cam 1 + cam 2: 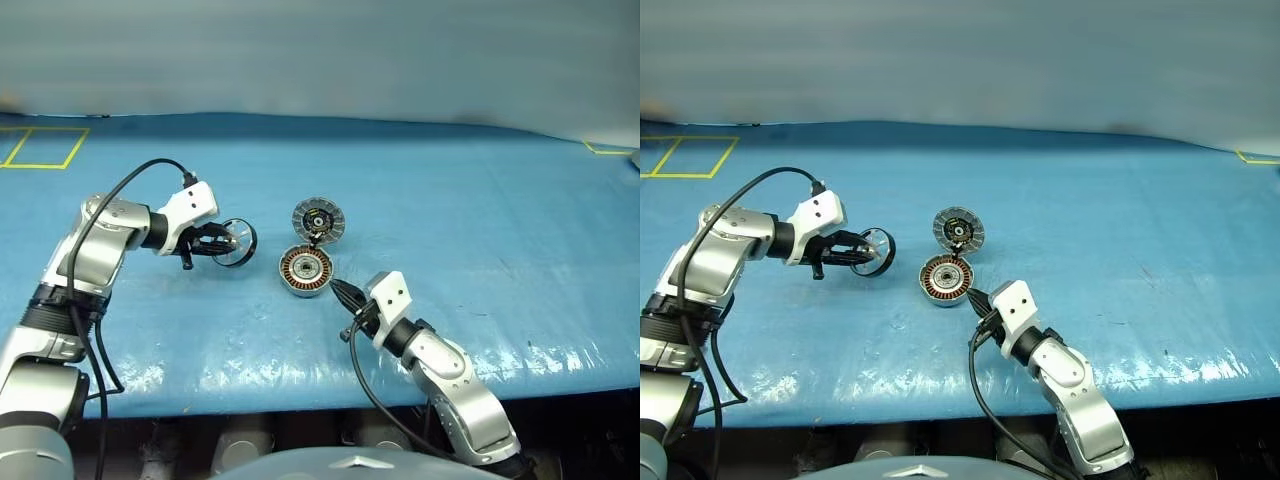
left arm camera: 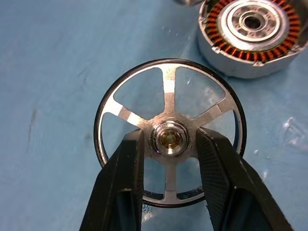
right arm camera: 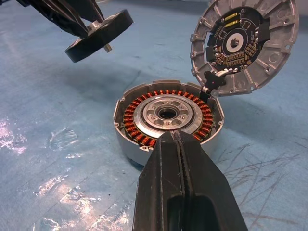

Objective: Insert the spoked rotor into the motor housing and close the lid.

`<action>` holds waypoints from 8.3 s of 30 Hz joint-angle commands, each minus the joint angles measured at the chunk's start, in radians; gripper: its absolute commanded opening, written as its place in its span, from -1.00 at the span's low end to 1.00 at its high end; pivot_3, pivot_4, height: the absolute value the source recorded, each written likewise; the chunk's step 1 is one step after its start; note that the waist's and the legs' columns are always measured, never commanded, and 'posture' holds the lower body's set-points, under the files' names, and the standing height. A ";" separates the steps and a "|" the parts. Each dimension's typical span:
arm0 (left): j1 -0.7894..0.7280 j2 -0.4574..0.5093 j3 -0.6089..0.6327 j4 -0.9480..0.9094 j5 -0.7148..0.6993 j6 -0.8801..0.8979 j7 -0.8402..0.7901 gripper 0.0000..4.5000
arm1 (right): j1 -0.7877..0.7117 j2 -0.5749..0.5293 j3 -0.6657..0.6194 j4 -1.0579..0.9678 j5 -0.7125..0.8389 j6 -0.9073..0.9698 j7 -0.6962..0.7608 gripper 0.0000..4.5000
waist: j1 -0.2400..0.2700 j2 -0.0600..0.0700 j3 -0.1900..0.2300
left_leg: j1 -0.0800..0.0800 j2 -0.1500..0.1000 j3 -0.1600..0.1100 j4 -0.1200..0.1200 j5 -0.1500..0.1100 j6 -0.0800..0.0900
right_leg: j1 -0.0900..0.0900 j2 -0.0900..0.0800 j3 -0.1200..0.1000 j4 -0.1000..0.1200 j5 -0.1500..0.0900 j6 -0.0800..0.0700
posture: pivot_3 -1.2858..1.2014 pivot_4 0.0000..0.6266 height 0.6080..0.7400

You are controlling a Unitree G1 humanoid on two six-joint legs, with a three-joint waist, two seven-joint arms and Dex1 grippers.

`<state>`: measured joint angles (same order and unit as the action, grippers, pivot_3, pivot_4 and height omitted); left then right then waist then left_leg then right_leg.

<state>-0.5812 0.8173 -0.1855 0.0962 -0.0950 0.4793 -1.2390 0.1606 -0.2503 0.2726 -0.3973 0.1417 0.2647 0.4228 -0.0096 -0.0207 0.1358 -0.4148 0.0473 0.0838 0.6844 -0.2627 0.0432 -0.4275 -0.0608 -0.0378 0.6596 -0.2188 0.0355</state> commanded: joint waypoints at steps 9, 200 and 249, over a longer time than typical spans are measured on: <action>-0.085 -0.126 -0.080 -0.114 -0.093 0.131 -0.027 -0.42 | 0.052 0.014 -0.014 0.104 -0.001 -0.261 0.032 -1.00 | 0.003 -0.001 0.000 | 0.000 -0.002 -0.001 0.001 0.000 0.000 | 0.001 0.002 0.000 0.000 0.000 0.001 | 0.03 -0.52 1.00; 0.731 -0.398 0.142 -0.408 -0.167 -0.302 0.530 -0.99 | 0.047 0.035 -0.017 0.232 -0.022 -0.259 0.034 -1.00 | 0.000 0.007 0.005 | 0.003 0.003 0.000 0.000 0.000 0.000 | -0.002 -0.002 -0.002 -0.001 -0.001 -0.002 | 0.03 -0.52 1.00; 0.742 -0.393 0.144 -0.346 -0.184 -0.360 0.519 -0.99 | 0.058 0.029 -0.019 0.220 -0.032 -0.248 0.034 -1.00 | 0.000 0.007 0.006 | 0.002 0.003 0.000 -0.001 0.000 0.000 | -0.003 -0.002 -0.003 -0.001 -0.001 -0.002 | 0.03 -0.52 1.00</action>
<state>0.1653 0.4238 -0.0484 -0.2362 -0.2756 0.1408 -0.7206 0.2168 -0.2215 0.2600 -0.1390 0.1057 0.0245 0.4572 -0.0099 -0.0132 0.1413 -0.4124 0.0504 0.0835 0.6836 -0.2628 0.0435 -0.4301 -0.0632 -0.0405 0.6582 -0.2202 0.0336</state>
